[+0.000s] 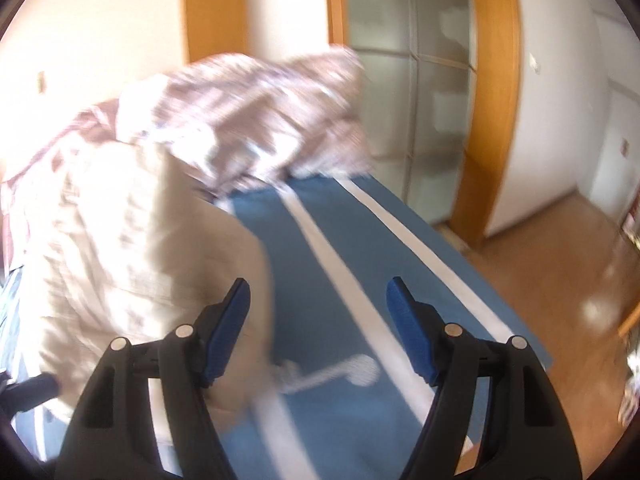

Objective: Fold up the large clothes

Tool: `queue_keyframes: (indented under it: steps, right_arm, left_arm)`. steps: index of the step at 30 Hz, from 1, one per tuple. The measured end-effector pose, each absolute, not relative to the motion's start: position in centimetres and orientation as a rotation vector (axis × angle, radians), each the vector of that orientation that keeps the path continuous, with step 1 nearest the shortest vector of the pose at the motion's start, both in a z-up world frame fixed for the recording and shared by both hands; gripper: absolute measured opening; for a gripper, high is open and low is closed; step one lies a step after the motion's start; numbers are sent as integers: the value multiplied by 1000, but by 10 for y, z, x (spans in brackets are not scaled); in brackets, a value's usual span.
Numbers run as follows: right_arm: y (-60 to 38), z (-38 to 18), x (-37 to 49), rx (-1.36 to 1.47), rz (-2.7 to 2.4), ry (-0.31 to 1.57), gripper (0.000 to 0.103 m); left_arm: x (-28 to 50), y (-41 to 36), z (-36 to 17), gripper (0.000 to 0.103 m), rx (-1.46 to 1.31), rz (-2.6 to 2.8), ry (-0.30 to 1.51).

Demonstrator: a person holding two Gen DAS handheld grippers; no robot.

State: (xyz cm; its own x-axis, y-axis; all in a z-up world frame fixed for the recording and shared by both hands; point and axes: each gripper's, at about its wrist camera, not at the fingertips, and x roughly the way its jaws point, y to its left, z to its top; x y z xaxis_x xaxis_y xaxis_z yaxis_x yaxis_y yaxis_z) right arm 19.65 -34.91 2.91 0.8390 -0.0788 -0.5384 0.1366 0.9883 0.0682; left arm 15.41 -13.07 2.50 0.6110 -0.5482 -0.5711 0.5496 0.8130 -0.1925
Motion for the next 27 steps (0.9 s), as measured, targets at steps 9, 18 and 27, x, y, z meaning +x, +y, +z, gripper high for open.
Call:
queue_keyframes:
  steps: [9,18,27]
  right_arm:
    - [-266,93,195,-3,74,444,71]
    - [-217,95,220,-42,159,463,63]
    - [-218,73,250,-35,151,525,53]
  left_arm:
    - [167,-77,45,71,-69,-483,595]
    - [212,-27,54,71,-93,-291,556]
    - [249,-22,37,71,-105,-245,618]
